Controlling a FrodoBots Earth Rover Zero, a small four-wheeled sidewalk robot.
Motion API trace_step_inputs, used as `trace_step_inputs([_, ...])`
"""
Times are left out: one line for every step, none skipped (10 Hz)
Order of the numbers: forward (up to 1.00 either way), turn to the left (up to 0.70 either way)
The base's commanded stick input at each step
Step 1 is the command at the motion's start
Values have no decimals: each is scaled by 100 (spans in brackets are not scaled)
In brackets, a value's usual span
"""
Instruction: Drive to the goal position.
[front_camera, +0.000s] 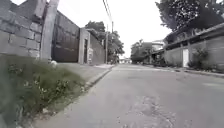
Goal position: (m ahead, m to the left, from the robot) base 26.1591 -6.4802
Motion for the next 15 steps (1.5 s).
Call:
trace_step_inputs([100,-22])
trace_step_inputs([100,-40])
trace_step_inputs([100,-40])
trace_step_inputs([100,-17])
trace_step_inputs([100,0])
trace_step_inputs([100,0])
trace_step_inputs([100,0])
trace_step_inputs([100,0])
trace_step_inputs([100,0])
trace_step_inputs([100,0])
trace_step_inputs([100,0])
trace_step_inputs([100,0])
trace_step_inputs([100,0])
trace_step_inputs([100,0])
trace_step_inputs([100,0])
